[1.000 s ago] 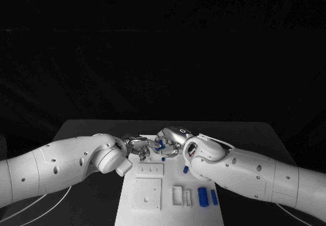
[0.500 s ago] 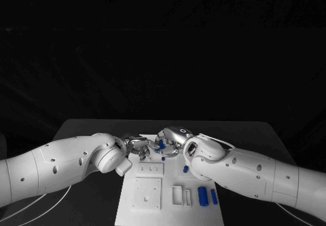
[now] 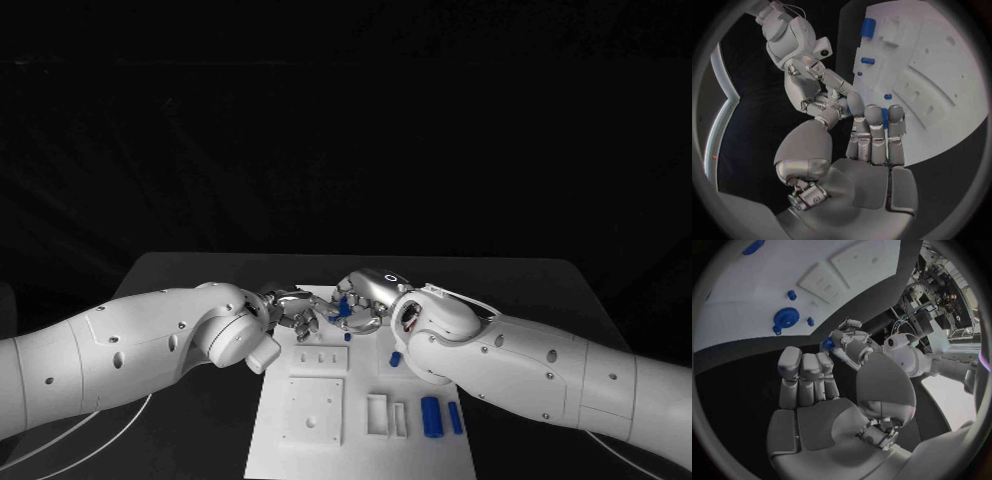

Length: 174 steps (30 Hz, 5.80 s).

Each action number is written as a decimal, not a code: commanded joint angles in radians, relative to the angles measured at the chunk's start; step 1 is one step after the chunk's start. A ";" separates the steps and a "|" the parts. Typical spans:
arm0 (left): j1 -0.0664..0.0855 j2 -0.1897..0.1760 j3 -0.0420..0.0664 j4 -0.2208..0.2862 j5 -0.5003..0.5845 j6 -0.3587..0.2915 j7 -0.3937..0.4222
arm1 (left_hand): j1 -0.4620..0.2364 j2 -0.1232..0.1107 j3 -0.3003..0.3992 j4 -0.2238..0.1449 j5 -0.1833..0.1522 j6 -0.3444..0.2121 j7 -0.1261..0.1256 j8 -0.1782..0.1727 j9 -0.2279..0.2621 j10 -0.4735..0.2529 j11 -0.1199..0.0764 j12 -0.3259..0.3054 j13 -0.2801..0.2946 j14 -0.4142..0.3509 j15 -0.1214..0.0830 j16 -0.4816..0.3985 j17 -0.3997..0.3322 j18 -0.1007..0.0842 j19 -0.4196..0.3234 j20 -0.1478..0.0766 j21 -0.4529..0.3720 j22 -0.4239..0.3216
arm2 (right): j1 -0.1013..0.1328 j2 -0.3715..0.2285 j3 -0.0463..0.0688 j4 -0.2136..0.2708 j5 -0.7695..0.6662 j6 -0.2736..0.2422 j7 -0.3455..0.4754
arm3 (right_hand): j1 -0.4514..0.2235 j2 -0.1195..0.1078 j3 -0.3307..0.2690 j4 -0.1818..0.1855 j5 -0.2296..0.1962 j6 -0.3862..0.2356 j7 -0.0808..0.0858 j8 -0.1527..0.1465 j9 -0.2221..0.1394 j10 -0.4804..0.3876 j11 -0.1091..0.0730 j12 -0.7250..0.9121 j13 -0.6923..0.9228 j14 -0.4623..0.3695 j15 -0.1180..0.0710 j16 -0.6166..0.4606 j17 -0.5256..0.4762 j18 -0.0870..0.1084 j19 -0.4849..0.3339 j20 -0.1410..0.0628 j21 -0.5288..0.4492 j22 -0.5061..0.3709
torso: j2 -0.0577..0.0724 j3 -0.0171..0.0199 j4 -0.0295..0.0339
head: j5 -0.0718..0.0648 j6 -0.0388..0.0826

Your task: Assemble the parts on the task board

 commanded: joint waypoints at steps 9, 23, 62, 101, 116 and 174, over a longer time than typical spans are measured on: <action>-0.001 -0.002 0.000 0.001 -0.035 0.021 -0.010 | 0.012 0.029 0.012 -0.017 0.028 0.036 -0.010 0.023 0.049 0.011 -0.012 0.009 -0.004 0.012 -0.012 0.016 -0.008 -0.015 -0.009 -0.149 0.012 -0.008 | 0.000 -0.008 0.000 -0.020 0.029 -0.042 0.011 | -0.001 -0.062 -0.017 0.054 -0.031 -0.033 0.061 -0.042 -0.002 -0.038 0.019 -0.032 -0.017 -0.004 0.015 -0.019 -0.003 0.084 -0.010 -0.013 -0.025 0.000 | 0.000 -0.0003 -0.0004 | 0.001 0.001; -0.002 -0.006 -0.001 -0.001 -0.137 0.017 -0.018 | 0.008 0.021 0.014 -0.025 0.044 0.045 -0.014 0.032 0.070 0.022 -0.017 0.017 -0.004 0.020 -0.017 0.027 -0.013 -0.014 -0.007 -0.153 0.021 -0.014 | 0.000 -0.056 0.000 -0.042 0.098 -0.105 0.043 | 0.012 -0.085 -0.042 0.072 0.049 -0.131 0.098 -0.095 -0.024 -0.082 0.056 -0.056 -0.039 -0.041 0.050 -0.047 -0.007 0.084 -0.048 0.000 -0.062 -0.005 | 0.000 0.0003 0.0001 | 0.007 0.001; -0.010 0.009 -0.049 -0.032 -0.453 0.074 -0.142 | -0.063 0.016 0.018 -0.027 0.204 0.142 -0.063 0.073 0.231 0.051 -0.064 0.191 0.059 0.076 -0.063 0.167 -0.009 0.007 0.070 -0.167 0.063 -0.008 | 0.014 -0.154 0.027 -0.112 0.687 -0.164 0.318 | -0.009 -0.013 -0.135 0.032 0.248 -0.149 0.108 -0.096 -0.028 -0.121 0.065 -0.080 -0.109 -0.078 0.060 -0.116 -0.032 0.084 -0.099 0.042 -0.135 -0.016 | 0.001 0.0011 0.0001 | 0.021 -0.032; -0.040 0.090 -0.048 -0.092 -0.596 0.084 -0.154 | -0.095 0.020 0.019 -0.016 0.254 0.195 -0.088 0.117 0.307 0.040 -0.086 0.344 0.099 0.111 -0.084 0.244 -0.013 0.029 0.117 -0.168 0.086 0.014 | 0.016 -0.157 0.029 -0.102 0.676 -0.168 0.309 | -0.018 -0.008 -0.148 0.017 0.353 -0.148 0.108 -0.093 -0.031 -0.126 0.065 -0.066 -0.131 -0.075 0.060 -0.122 -0.027 0.084 -0.093 0.046 -0.145 -0.009 | 0.000 0.0003 0.0005 | 0.025 -0.058; -0.053 0.104 -0.048 -0.110 -0.601 0.108 -0.153 | -0.124 0.047 0.022 -0.008 0.326 0.202 -0.090 0.134 0.318 0.030 -0.086 0.387 0.101 0.111 -0.078 0.257 -0.013 0.031 0.113 -0.163 0.083 0.021 | 0.016 -0.157 0.029 -0.102 0.672 -0.168 0.305 | -0.017 -0.008 -0.148 0.013 0.412 -0.148 0.108 -0.092 -0.032 -0.129 0.065 -0.060 -0.140 -0.074 0.060 -0.124 -0.025 0.084 -0.091 0.046 -0.150 -0.004 | 0.000 0.0004 -0.0001 | 0.027 -0.064; -0.071 0.111 -0.048 -0.120 -0.632 0.066 -0.152 | -0.140 0.064 0.026 -0.008 0.279 0.196 -0.090 0.140 0.320 0.022 -0.086 0.405 0.092 0.108 -0.076 0.258 -0.016 0.031 0.110 -0.161 0.080 0.026 | 0.017 -0.153 0.029 -0.105 0.665 -0.168 0.304 | -0.018 -0.007 -0.149 0.011 0.455 -0.144 0.107 -0.089 -0.033 -0.131 0.065 -0.053 -0.149 -0.073 0.059 -0.125 -0.022 0.084 -0.087 0.046 -0.153 0.000 | 0.001 -0.0004 0.0002 | 0.021 -0.066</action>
